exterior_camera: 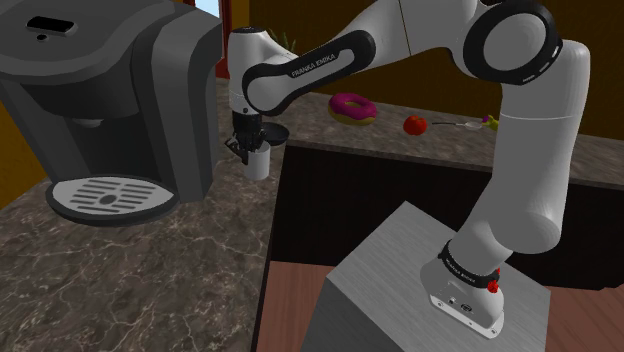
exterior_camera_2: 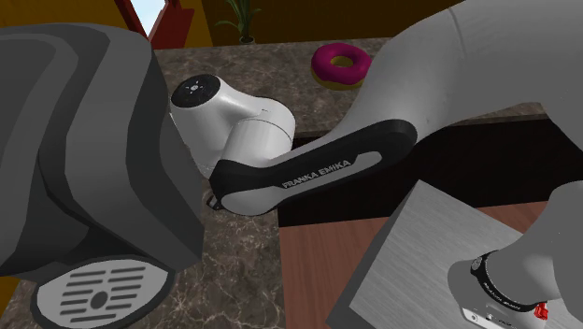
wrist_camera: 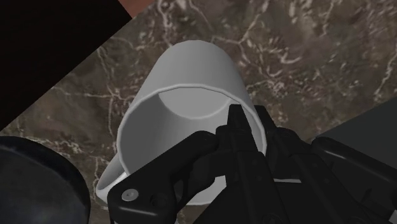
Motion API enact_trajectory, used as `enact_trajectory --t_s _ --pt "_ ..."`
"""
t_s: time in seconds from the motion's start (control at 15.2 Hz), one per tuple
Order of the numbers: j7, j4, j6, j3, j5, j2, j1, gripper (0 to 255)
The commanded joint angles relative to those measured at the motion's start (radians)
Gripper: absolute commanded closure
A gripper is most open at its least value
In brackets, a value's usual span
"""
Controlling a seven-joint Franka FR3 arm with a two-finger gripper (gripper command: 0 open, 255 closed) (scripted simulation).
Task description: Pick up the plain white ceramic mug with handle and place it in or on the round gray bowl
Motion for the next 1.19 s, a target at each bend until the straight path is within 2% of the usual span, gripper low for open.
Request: enact_trajectory --t_s 0.0,0.13,1.12 --pt "0.000 0.000 0.000 0.000 0.000 0.000 0.000 255" --pt "0.000 0.000 0.000 0.000 0.000 0.000 0.000 255" --pt "-0.024 0.103 -0.172 0.012 0.029 -0.072 -0.005 255"
